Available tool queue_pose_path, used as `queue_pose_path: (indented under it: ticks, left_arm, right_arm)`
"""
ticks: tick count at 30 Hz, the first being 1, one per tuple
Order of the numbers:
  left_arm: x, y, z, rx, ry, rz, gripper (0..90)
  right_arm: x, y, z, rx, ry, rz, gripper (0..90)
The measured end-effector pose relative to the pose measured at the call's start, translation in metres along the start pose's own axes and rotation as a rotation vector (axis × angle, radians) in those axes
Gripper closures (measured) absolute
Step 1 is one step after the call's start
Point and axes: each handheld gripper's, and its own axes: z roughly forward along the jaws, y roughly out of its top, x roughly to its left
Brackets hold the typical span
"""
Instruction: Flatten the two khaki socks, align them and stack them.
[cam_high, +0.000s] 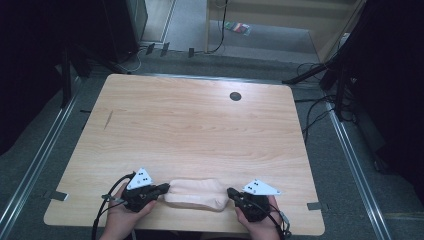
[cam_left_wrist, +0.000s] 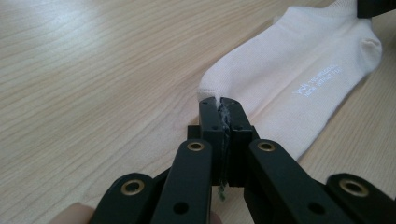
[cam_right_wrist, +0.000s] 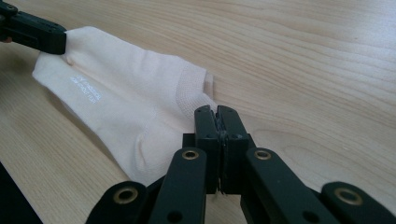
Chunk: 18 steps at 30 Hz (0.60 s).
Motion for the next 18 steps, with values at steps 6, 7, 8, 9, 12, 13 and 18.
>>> queue_pose_path:
  ticks: [6,7,8,9,12,13,18]
  left_arm:
    - [-0.001,-0.001,0.003,0.012,0.008,0.013,90.0]
    - [-0.002,-0.001,0.003,0.015,0.012,0.015,90.0]
    - [-0.002,-0.002,0.004,0.016,0.013,0.015,90.0]
    - [-0.002,-0.002,0.005,0.019,0.012,0.017,90.0]
    - [-0.003,-0.003,0.007,0.022,0.016,0.022,90.0]
    - [-0.003,-0.003,0.008,0.022,0.013,0.019,90.0]
    - [-0.002,-0.005,0.009,0.009,-0.002,0.009,89.1]
  right_arm:
    - [0.000,-0.002,0.003,0.015,-0.003,-0.006,89.2]
    - [0.000,-0.002,0.004,0.016,-0.003,-0.006,89.2]
    - [0.000,-0.002,0.004,0.020,-0.004,-0.007,89.2]
    - [0.001,-0.003,0.005,0.023,-0.008,-0.011,89.2]
    - [0.001,-0.004,0.008,0.029,-0.012,-0.025,89.2]
    - [0.002,-0.004,0.009,0.033,-0.014,-0.028,89.1]
    - [0.002,-0.006,0.012,0.035,-0.035,-0.045,88.8]
